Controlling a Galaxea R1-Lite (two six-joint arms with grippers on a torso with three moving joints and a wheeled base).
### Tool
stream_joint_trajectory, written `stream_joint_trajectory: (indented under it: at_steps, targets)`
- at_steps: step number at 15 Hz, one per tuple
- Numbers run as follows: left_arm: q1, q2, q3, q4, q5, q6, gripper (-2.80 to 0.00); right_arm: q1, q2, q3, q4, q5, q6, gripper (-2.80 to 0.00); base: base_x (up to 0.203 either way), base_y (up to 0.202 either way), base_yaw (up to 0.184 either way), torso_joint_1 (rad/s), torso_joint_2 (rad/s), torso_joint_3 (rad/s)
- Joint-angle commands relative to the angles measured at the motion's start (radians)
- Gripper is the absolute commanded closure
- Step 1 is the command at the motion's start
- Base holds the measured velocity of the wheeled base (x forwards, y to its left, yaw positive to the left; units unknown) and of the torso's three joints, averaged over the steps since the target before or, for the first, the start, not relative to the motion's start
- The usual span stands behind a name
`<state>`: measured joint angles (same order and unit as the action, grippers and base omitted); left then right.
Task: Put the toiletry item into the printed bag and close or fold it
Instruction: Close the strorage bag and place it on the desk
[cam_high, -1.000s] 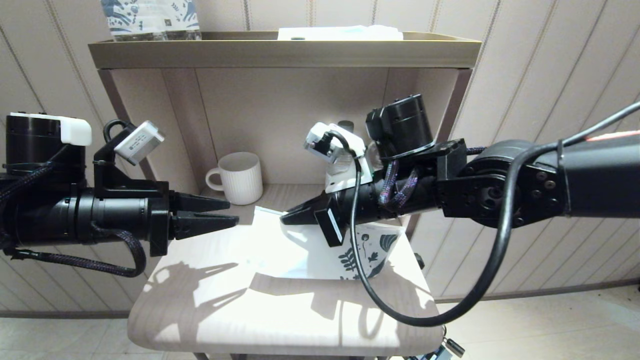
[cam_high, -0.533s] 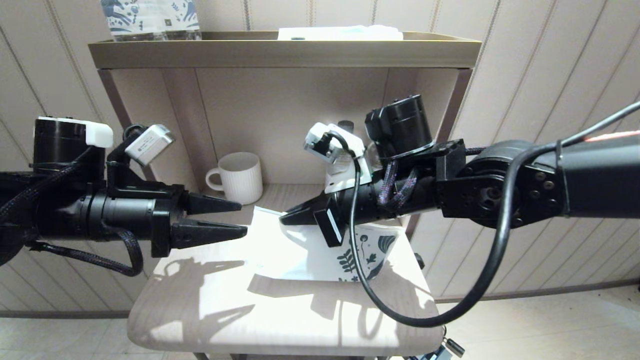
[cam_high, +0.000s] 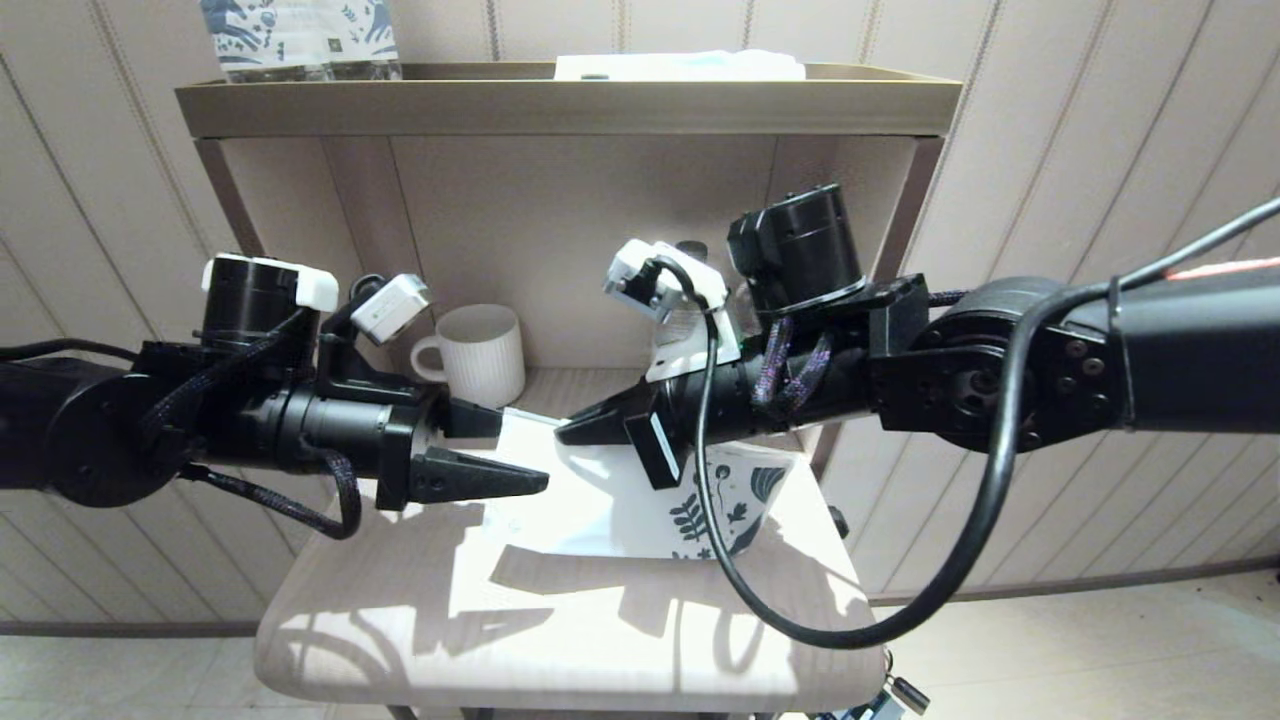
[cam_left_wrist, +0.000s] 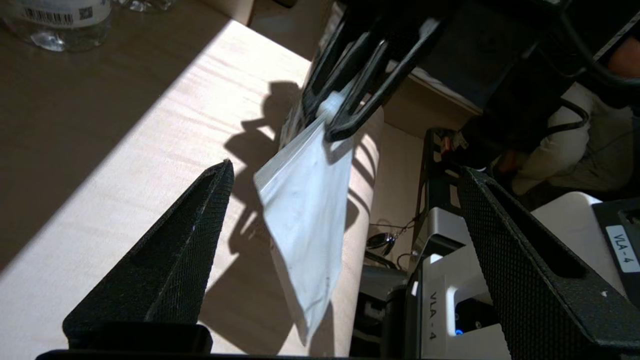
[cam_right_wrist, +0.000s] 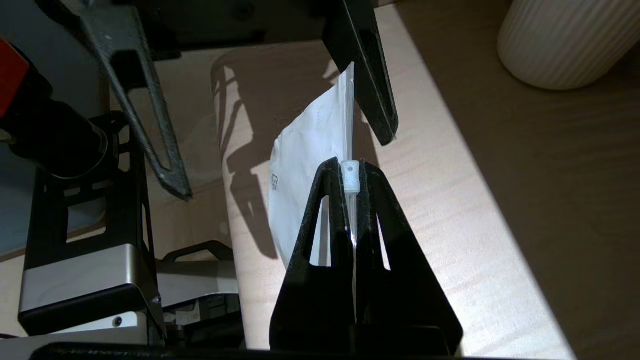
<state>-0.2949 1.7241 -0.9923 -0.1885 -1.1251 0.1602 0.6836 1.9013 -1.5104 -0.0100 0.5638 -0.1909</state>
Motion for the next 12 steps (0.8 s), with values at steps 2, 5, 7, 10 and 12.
stream_joint_trajectory:
  at_steps: [2,5,7,10,12]
  targets:
    - [-0.01,0.022,0.003,-0.002,-0.007,0.001,-2.8,0.002,-0.004,-0.014,0.002,0.004,0.001,0.0,0.0,0.0,0.0,0.0,0.0,0.0]
    - [-0.021,0.03,-0.006,-0.002,-0.005,0.0,-2.8,0.013,-0.002,-0.013,0.002,0.004,0.002,0.0,0.0,0.0,0.0,0.0,0.0,0.0]
    - [-0.035,0.037,-0.019,-0.003,0.0,-0.001,-2.8,0.02,-0.001,-0.014,0.002,0.002,0.002,0.0,0.0,0.0,0.0,0.0,0.0,0.0]
    - [-0.043,0.038,-0.028,-0.004,0.004,-0.004,-2.8,0.02,0.005,-0.019,0.002,0.002,0.003,0.0,0.0,0.0,0.0,0.0,0.0,0.0]
    - [-0.044,0.043,-0.026,-0.006,0.01,-0.004,-2.8,0.02,0.009,-0.027,0.002,0.002,0.004,0.0,0.0,0.0,0.0,0.0,0.0,0.0]
